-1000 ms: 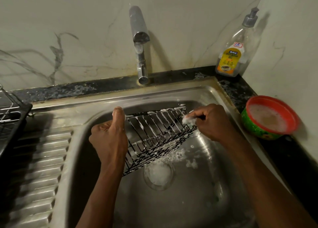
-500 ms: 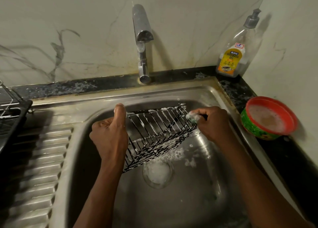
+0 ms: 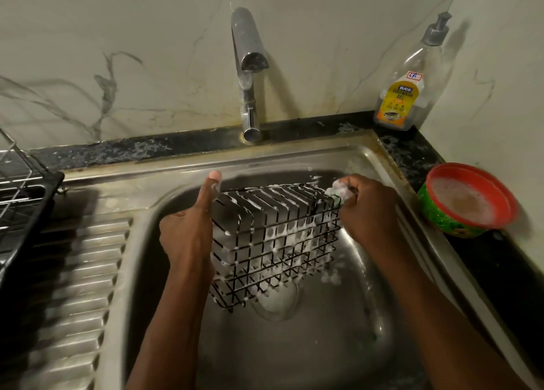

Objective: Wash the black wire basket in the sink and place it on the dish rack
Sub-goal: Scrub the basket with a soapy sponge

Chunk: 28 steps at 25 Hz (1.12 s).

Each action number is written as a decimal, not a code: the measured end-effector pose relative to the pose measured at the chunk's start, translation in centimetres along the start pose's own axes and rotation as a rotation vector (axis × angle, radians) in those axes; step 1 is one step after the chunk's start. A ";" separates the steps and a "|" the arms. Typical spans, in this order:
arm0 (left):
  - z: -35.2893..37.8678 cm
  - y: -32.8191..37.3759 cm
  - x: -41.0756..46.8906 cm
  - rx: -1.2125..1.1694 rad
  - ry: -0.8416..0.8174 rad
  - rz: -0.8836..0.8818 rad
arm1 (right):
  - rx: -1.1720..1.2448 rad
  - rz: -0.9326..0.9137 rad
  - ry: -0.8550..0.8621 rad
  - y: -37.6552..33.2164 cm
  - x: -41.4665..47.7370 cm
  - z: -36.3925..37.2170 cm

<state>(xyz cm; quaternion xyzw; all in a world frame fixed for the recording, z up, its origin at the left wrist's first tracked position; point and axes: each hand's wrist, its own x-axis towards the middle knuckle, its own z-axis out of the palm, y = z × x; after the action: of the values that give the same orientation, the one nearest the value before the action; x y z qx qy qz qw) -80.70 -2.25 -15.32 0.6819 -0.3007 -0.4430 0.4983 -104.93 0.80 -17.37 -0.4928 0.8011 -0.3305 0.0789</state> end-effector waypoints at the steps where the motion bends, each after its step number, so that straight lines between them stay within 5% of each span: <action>1: -0.1 -0.3 0.4 -0.023 0.014 -0.061 | 0.014 -0.010 0.003 -0.5 -0.2 0.4; 13: 0.5 -3.3 3.0 -0.039 0.069 -0.143 | 0.297 -0.590 -0.193 -9.4 -6.5 4.3; 18: 0.5 -2.9 2.4 0.002 0.104 -0.120 | 0.126 -0.208 -0.149 -2.6 -1.2 4.5; 28: 0.4 -2.4 2.0 0.010 0.118 -0.098 | 0.155 -0.109 -0.244 -1.9 0.6 4.0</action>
<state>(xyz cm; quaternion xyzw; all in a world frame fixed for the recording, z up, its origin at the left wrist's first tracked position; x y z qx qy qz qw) -80.28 -3.35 -18.27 0.7231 -0.2395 -0.4245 0.4895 -102.00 -2.05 -19.19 -0.5647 0.7296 -0.3326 0.1953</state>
